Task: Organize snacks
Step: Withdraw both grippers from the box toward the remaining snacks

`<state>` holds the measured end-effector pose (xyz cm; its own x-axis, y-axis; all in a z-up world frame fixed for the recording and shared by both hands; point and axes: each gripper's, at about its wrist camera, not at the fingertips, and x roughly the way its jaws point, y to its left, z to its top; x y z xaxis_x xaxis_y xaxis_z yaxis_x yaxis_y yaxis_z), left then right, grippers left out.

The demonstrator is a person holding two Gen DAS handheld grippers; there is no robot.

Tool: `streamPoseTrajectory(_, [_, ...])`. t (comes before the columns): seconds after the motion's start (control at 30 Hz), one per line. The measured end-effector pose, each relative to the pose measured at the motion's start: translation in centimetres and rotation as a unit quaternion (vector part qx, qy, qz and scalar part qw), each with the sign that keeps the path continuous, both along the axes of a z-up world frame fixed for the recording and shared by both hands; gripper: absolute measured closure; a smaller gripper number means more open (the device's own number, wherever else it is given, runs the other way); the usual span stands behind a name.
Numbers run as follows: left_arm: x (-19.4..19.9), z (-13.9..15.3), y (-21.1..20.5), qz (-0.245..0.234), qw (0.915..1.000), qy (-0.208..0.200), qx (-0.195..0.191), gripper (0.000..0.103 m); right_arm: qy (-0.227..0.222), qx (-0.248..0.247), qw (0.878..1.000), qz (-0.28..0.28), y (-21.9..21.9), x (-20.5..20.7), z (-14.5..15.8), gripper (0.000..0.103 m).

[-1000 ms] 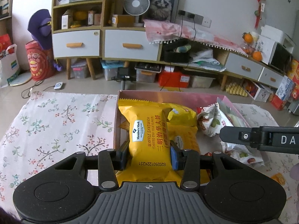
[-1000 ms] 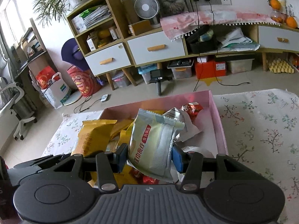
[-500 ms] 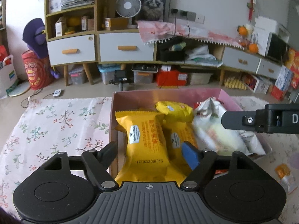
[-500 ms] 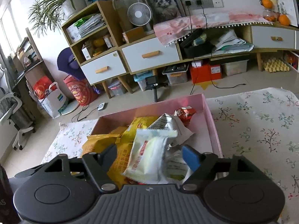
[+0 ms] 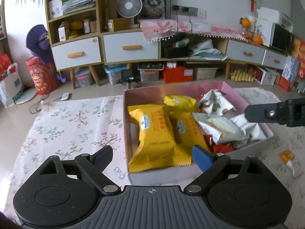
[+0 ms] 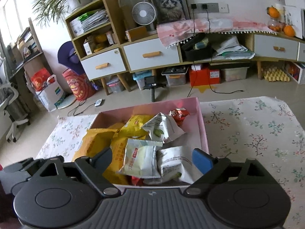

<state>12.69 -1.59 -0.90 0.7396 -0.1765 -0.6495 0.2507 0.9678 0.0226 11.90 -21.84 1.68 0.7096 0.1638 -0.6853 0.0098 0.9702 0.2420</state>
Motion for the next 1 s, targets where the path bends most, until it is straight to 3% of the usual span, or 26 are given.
streamPoseTrajectory(0.43, [-2.7, -0.6, 2.1, -0.044, 0.9953, 0.011, 0.085, 0.01, 0.008, -0.074, 0.996, 0.049, 1.0, -3.5, -0.3, 0.023])
streamPoseTrajectory(0.67, [-3.4, -1.4, 5.3, -0.038, 0.9942, 0.031, 0.096, 0.01, 0.021, -0.129, 0.987, 0.096, 2.3, -5.7, -1.6, 0.021])
streamPoseTrajectory(1.0, [-3.7, -3.2, 8.4, -0.04, 0.992, 0.059, 0.104, 0.01, 0.037, -0.165, 0.974, 0.15, 4.7, -7.8, -3.2, 0.021])
